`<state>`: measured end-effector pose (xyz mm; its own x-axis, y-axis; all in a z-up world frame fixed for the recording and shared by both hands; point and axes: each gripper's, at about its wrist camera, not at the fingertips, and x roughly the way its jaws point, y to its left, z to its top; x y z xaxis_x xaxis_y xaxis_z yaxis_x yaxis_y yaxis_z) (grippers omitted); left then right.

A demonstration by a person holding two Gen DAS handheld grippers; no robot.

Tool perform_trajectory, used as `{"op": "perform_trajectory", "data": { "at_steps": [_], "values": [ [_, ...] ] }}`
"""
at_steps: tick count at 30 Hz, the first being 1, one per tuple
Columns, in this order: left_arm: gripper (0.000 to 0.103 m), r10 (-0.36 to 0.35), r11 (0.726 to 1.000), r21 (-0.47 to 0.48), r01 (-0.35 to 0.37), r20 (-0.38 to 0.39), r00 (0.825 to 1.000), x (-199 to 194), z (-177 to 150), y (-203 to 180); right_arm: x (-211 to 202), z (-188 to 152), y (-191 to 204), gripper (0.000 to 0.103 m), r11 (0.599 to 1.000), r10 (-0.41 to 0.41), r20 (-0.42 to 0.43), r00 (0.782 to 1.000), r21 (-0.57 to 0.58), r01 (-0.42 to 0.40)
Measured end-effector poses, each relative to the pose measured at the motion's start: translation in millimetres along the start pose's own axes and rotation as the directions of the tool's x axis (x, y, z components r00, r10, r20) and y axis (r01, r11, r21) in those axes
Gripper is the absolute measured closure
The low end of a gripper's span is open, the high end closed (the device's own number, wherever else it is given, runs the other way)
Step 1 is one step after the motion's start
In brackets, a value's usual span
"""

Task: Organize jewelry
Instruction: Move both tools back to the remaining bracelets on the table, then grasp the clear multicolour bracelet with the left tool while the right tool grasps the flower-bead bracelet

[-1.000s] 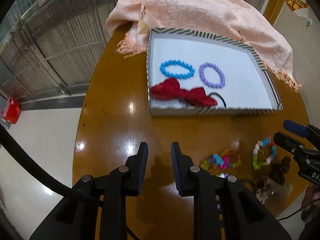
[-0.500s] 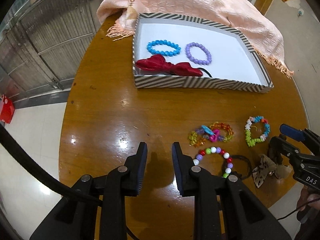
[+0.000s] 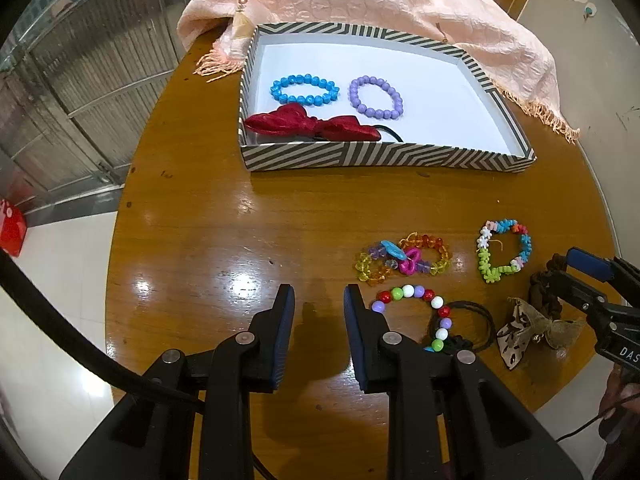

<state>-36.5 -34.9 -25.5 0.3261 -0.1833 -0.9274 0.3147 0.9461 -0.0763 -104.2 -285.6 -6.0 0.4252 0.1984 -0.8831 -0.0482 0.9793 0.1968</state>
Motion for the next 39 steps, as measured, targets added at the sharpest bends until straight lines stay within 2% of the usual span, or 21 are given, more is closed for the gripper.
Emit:
{"op": "perform_trajectory", "data": {
  "at_steps": [7,13,21,26,33,39],
  "values": [
    [0.084,-0.018,1.000,0.000,0.018,-0.023,1.000,8.6,1.4,-4.2,0.7,-7.1,-13.7,0.037,1.000,-0.015,-0.008,1.000,0.027,0.015],
    [0.080,-0.066,0.998,-0.018,0.065,-0.044,0.997,17.2,3.7,-4.1,6.2,-3.8,-17.8,0.037,0.999,-0.023,-0.010,1.000,0.024,0.023],
    [0.073,-0.129,0.991,0.030,0.131,-0.065,0.989,26.9,7.6,-12.6,27.8,21.9,-13.4,0.038,0.990,-0.089,-0.001,0.996,-0.106,0.088],
    [0.069,-0.136,0.989,0.051,0.140,-0.076,0.988,35.5,10.6,-18.2,46.0,28.5,-21.5,0.038,0.984,-0.112,-0.032,0.993,-0.146,0.106],
    [0.068,-0.117,0.986,0.112,0.127,-0.093,0.989,52.8,18.2,-30.1,61.0,30.2,-31.7,0.038,0.986,-0.096,-0.059,0.994,-0.146,0.086],
    [0.068,-0.095,0.982,0.160,0.104,-0.063,0.994,60.0,26.6,-40.6,68.5,33.4,-25.8,0.038,0.979,-0.089,-0.051,0.995,-0.188,0.078]
  ]
}}
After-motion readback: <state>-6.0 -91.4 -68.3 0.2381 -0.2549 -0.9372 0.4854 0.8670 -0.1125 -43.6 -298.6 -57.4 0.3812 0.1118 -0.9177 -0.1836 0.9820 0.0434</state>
